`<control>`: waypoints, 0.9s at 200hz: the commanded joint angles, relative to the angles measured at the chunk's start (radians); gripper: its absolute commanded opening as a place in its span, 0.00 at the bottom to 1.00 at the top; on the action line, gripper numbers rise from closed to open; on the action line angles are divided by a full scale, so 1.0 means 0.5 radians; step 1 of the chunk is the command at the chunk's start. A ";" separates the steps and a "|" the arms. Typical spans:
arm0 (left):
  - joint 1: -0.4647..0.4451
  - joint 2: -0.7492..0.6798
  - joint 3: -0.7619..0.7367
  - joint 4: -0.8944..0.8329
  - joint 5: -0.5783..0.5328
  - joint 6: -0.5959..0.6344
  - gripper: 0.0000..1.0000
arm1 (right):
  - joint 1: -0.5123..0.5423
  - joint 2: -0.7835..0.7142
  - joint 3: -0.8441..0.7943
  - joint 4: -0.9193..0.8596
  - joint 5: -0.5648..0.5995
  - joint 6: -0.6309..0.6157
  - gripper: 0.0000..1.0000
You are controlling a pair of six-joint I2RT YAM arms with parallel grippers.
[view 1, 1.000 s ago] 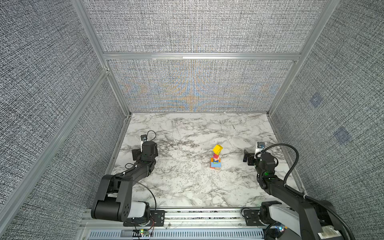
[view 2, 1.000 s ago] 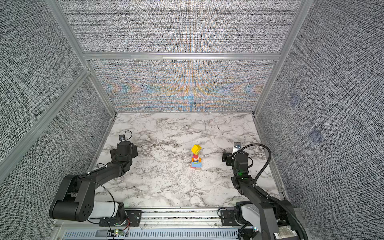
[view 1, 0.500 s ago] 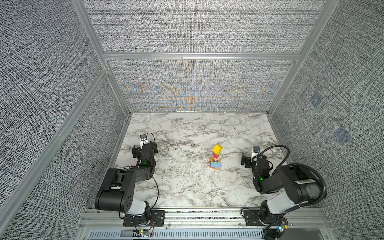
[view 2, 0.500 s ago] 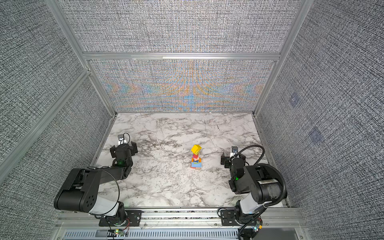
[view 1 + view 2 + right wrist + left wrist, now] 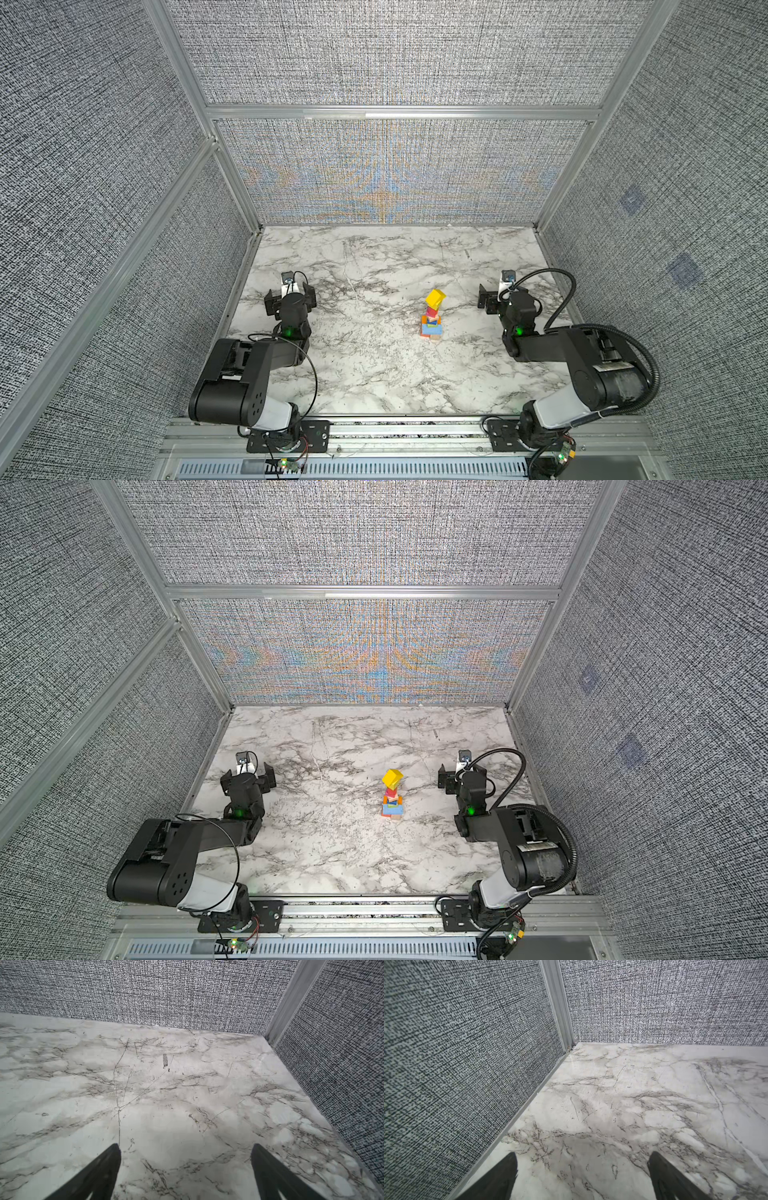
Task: Build the wood block tower
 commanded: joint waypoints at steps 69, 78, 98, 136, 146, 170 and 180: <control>0.180 -0.006 0.044 -0.126 0.393 -0.104 0.99 | 0.003 0.000 -0.007 -0.081 0.040 0.018 0.99; 0.182 -0.022 -0.012 -0.063 0.409 -0.107 0.99 | 0.006 -0.005 -0.008 -0.078 0.047 0.014 0.99; 0.178 -0.009 -0.194 0.236 0.597 -0.006 0.99 | 0.014 -0.001 -0.014 -0.065 0.059 0.008 0.99; 0.200 0.081 0.002 -0.021 0.476 -0.129 0.99 | 0.021 0.000 -0.013 -0.068 0.066 0.009 0.99; 0.203 0.067 0.009 -0.049 0.472 -0.144 0.99 | 0.020 0.003 -0.008 -0.075 0.064 0.012 0.99; 0.200 0.134 -0.062 0.207 0.489 -0.065 0.99 | -0.002 0.000 0.013 -0.116 0.015 0.025 0.99; 0.198 0.107 -0.052 0.138 0.491 -0.092 0.99 | -0.006 0.000 0.013 -0.111 0.010 0.026 0.99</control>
